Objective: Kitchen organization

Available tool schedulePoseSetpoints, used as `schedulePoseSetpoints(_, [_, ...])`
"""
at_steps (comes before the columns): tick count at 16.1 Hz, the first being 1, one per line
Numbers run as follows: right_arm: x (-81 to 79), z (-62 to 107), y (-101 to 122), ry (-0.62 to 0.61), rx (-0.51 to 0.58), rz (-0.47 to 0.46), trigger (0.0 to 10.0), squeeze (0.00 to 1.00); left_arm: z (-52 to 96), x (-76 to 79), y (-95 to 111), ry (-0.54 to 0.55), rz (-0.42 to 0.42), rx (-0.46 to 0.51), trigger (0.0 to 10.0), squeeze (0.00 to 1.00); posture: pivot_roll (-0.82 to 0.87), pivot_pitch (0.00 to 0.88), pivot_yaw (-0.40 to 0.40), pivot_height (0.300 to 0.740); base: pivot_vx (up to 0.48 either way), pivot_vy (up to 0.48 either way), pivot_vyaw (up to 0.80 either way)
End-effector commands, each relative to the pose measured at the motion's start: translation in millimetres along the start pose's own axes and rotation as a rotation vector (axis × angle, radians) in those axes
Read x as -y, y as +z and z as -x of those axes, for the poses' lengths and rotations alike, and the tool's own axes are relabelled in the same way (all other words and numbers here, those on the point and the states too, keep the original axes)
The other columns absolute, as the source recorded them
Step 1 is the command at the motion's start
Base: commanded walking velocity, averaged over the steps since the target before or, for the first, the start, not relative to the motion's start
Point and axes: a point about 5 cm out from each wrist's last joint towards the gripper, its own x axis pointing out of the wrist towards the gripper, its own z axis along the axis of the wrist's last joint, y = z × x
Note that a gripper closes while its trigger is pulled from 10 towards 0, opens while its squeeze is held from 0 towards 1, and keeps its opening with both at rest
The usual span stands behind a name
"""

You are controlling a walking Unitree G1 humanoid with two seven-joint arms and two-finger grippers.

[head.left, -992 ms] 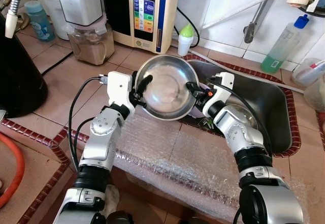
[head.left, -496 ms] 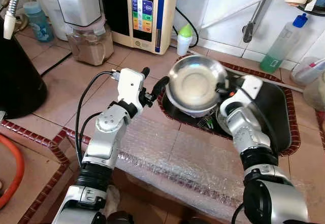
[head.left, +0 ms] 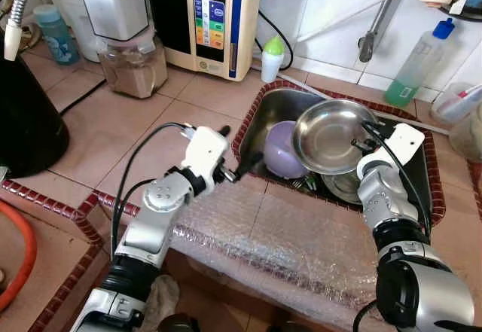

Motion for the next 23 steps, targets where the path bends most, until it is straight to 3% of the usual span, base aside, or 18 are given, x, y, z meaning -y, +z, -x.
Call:
schedulePoseSetpoints(1, [-3.7,-0.8,1,0.012,0.001,-0.004,10.0,0.0,0.7,1.9,0,-0.015,-0.031,-0.016,10.0,1.0,-0.01,0.0,-0.012,0.74,0.0,0.0,0.0])
schedulePoseSetpoints(2, [-6.5,-0.2,-2,0.014,-0.005,0.0,10.0,0.71,0.7,2.4,-2,-0.031,-0.063,-0.035,10.0,1.0,-0.01,0.0,-0.013,0.74,0.0,0.0,0.0])
schedulePoseSetpoints(3, [-7.8,0.4,-5,0.011,-0.013,-0.012,10.0,1.0,0.8,2.9,-3,-0.041,-0.079,-0.048,10.0,1.0,0.0,0.0,-0.012,0.74,0.0,0.0,0.0])
schedulePoseSetpoints(9, [-0.9,0.4,-10,-0.034,-0.023,-0.029,10.0,1.0,2.9,9.3,-7,-0.081,-0.086,-0.071,10.0,1.0,-0.01,0.0,-0.005,0.74,0.0,0.0,0.0])
schedulePoseSetpoints(11, [0.1,1.1,0,-0.009,0.061,-0.035,10.0,1.0,2.4,9.6,-6,-0.083,-0.094,-0.061,10.0,1.0,0.0,0.0,-0.007,0.74,0.0,0.0,0.0])
schedulePoseSetpoints(14, [-8.2,5.1,5,0.065,0.137,0.04,10.0,1.0,2.7,8.4,-5,-0.061,-0.097,-0.054,10.0,1.0,-0.01,0.0,-0.007,0.74,0.0,0.0,0.0])
schedulePoseSetpoints(17, [-11.4,14.6,16,0.138,0.279,0.178,10.0,1.0,5.5,-1.0,2,0.079,-0.058,0.012,10.0,1.0,-0.01,0.0,-0.006,0.74,0.0,0.0,0.0])
schedulePoseSetpoints(20, [-7.4,31.4,-2,0.227,0.305,0.296,10.0,1.0,16.6,-6.8,-11,0.265,0.016,-0.012,10.0,1.0,0.0,0.0,-0.016,0.74,0.0,0.0,0.0])
schedulePoseSetpoints(21, [-4.6,36.4,-8,0.225,0.301,0.294,10.0,1.0,19.4,-6.6,-14,0.309,0.032,-0.004,10.0,1.0,0.0,0.0,-0.013,0.74,0.0,0.0,0.0])
schedulePoseSetpoints(22, [-1.3,45.7,-11,0.218,0.336,0.309,10.0,1.0,24.9,-7.2,-17,0.384,0.005,-0.009,10.0,0.95,0.01,0.0,-0.003,0.74,0.0,0.0,0.0])
schedulePoseSetpoints(23, [-1.9,50.8,-10,0.222,0.356,0.312,10.0,1.0,28.6,-9.0,-19,0.428,-0.006,-0.027,10.0,0.0,0.01,0.0,0.002,0.74,0.0,0.0,0.0])
